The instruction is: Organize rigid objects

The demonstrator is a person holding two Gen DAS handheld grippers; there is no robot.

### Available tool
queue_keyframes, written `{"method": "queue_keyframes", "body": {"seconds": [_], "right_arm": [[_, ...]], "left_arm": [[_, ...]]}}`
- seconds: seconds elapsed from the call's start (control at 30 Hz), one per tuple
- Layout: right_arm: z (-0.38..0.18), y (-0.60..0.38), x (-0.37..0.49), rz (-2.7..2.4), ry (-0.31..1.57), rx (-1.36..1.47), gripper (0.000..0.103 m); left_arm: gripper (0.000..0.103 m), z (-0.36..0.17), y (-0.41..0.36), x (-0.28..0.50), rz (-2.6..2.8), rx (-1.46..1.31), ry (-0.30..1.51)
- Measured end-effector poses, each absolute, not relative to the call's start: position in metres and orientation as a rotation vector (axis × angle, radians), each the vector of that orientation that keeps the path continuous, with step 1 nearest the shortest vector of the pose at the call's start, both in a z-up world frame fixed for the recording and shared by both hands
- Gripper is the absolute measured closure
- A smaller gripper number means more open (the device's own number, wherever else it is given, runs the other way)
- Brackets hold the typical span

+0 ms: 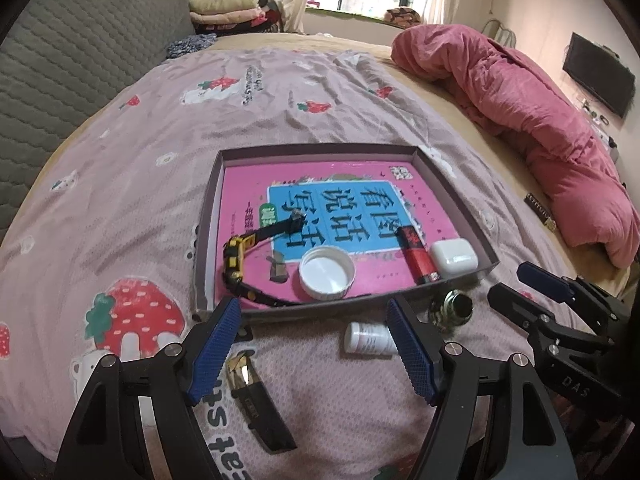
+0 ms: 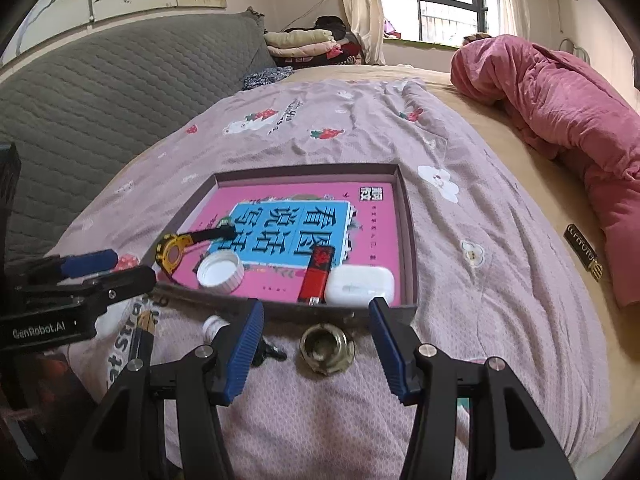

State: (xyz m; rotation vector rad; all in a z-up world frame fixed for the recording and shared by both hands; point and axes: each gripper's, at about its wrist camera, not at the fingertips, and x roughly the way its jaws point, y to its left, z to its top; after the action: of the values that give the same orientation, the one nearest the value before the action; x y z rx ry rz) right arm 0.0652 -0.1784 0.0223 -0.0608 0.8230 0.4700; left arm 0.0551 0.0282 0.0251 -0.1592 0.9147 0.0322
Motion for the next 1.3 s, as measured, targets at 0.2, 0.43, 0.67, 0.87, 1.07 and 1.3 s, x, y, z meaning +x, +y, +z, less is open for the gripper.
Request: {"method": "queue_keyframes", "body": {"seconds": [0.2, 0.43, 0.67, 0.87, 1.07, 1.3], "right_arm": [[0.015, -0.174, 0.056, 0.493, 0.834, -0.098, 0.049], [0.008, -0.175, 0.053, 0.492, 0.866, -0.092, 0.049], [0.0, -0.172, 0.048, 0.501, 0.89, -0.109, 0.049], [-0.002, -0.168, 0.044, 0.508, 0.894, -0.127, 0.049], [-0.004, -0.169, 0.046, 0.504, 0.903, -0.118, 0.049], [-0.007, -0.17, 0.046, 0.505, 0.908, -0.123, 0.049]], "left_arm": [[0.026, 0.019, 0.031, 0.044, 0.04, -0.155, 0.934], [0.026, 0.005, 0.025, 0.03, 0.028, -0.141, 0.975], [0.026, -0.007, 0.028, 0.022, 0.049, -0.141, 1.019], [0.026, -0.015, 0.028, 0.017, 0.044, -0.148, 1.053], [0.026, -0.023, 0.035, 0.012, 0.056, -0.163, 1.089], [0.026, -0.032, 0.045, 0.011, 0.098, -0.191, 1.109]]}}
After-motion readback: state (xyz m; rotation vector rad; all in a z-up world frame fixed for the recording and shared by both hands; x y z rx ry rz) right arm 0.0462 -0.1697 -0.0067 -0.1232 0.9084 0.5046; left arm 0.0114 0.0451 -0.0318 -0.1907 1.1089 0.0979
